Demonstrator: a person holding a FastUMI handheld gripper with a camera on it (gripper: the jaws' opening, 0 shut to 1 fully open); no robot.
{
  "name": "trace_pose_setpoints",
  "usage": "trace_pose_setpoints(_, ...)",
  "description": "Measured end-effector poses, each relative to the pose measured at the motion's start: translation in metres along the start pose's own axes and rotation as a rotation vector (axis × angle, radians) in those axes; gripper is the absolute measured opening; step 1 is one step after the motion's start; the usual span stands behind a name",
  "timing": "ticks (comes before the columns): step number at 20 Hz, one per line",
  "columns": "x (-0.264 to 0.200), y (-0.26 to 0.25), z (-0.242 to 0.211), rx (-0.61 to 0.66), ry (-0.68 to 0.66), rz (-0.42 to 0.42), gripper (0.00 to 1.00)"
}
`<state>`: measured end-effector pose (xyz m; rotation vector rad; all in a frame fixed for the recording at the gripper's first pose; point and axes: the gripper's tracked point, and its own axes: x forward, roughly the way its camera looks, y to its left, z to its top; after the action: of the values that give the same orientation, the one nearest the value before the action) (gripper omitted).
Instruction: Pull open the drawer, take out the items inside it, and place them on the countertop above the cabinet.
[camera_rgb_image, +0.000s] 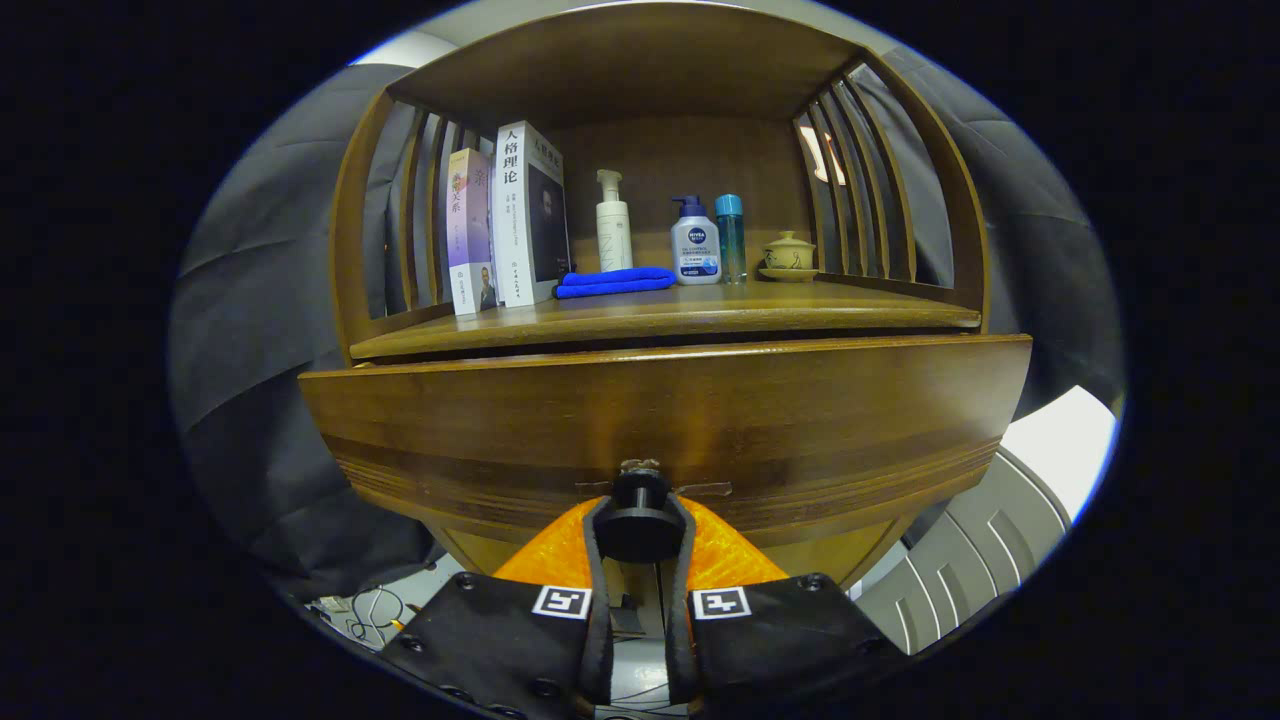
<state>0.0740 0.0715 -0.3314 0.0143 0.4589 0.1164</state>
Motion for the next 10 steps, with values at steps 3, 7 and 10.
trace_pose_setpoints(3, -0.009, 0.001, -0.004, 0.018, 0.012, 0.009, 0.23)
trace_pose_setpoints(7, -0.021, 0.002, -0.007, 0.005, 0.018, 0.024, 0.23)
trace_pose_setpoints(10, -0.031, 0.003, -0.011, 0.000, 0.018, 0.032, 0.23)
